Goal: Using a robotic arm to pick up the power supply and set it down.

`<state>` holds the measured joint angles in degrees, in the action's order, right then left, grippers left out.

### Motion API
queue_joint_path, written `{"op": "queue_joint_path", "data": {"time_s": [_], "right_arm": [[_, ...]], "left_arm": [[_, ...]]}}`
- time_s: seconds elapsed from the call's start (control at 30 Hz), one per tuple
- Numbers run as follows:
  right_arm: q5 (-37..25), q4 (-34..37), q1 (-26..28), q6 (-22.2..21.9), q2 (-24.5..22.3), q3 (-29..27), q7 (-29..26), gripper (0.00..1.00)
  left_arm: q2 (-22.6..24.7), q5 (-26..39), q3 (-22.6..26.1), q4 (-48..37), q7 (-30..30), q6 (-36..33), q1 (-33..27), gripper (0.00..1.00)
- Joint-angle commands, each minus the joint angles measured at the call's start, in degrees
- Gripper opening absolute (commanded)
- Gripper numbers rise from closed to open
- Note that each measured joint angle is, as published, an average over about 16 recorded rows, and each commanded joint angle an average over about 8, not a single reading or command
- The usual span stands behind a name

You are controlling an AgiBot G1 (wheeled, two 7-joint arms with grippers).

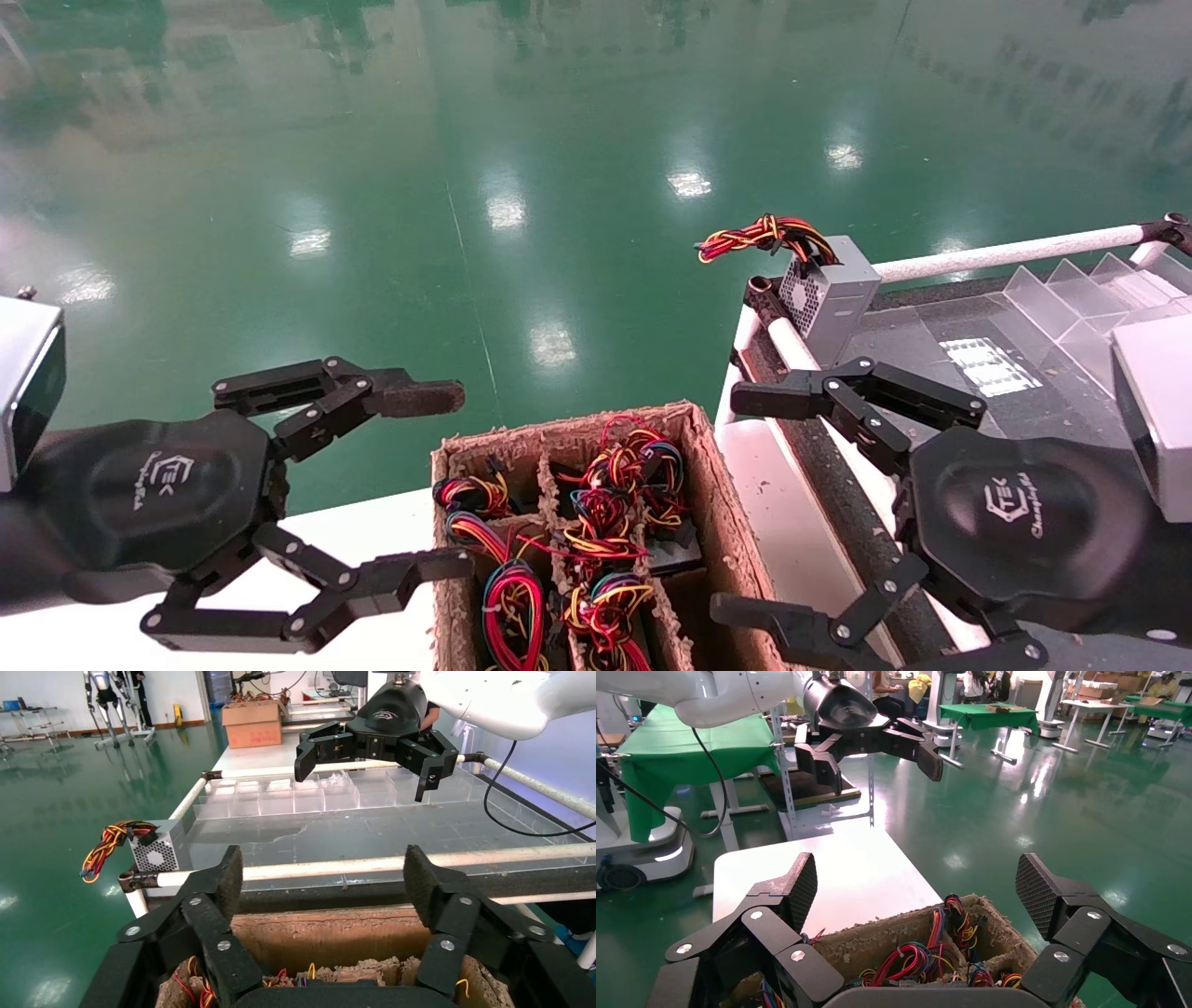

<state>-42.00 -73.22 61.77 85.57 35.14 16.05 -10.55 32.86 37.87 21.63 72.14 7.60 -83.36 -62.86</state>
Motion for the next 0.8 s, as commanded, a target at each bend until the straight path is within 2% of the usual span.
{"op": "queue_joint_path", "data": {"time_s": [0.03, 0.8], "right_arm": [[0.00, 0.00, 0.00, 0.00, 0.00, 0.00, 0.00, 1.00], [0.00, 0.00, 0.00, 0.00, 0.00, 0.00, 0.00, 1.00]], "left_arm": [[0.00, 0.00, 0.00, 0.00, 0.00, 0.00, 0.00, 0.00], [0.00, 0.00, 0.00, 0.00, 0.00, 0.00, 0.00, 0.00]]}}
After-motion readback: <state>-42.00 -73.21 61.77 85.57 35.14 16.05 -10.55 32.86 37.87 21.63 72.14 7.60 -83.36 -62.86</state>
